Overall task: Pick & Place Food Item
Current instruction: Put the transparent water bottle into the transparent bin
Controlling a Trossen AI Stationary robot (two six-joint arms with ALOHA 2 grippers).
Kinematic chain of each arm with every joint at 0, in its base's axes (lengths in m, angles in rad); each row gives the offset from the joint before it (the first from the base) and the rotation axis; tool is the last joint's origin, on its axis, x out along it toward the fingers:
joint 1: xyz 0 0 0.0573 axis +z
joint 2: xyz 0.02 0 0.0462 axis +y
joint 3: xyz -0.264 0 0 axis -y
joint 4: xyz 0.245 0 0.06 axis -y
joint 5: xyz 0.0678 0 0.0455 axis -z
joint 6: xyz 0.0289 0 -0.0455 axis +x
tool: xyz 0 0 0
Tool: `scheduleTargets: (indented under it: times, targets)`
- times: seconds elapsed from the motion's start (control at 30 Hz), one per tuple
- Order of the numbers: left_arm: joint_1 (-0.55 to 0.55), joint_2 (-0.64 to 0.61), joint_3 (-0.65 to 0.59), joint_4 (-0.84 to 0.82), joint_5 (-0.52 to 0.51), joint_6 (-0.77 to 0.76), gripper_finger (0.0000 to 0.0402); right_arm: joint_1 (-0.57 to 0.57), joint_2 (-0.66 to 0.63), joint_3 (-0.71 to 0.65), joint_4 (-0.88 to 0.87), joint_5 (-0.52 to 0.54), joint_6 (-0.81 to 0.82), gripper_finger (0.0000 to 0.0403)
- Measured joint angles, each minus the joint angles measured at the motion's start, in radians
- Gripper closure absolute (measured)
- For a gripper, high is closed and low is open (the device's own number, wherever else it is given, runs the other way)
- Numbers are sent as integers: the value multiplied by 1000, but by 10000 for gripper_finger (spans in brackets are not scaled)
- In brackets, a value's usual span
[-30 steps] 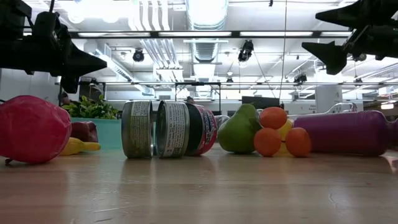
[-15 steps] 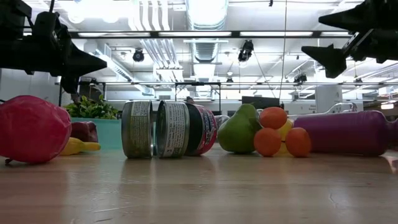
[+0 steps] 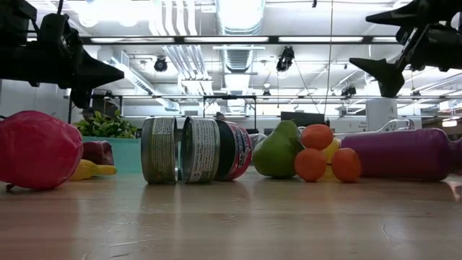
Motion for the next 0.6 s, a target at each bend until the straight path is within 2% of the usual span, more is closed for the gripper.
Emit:
scheduleTargets:
  times: [0.3, 0.6]
  targets:
    - [0, 0, 0, 0, 0, 0, 400, 0, 57, 31, -29, 7, -6, 34]
    - [0, 0, 0, 0, 0, 0, 400, 0, 240, 315, -361, 7, -92, 34]
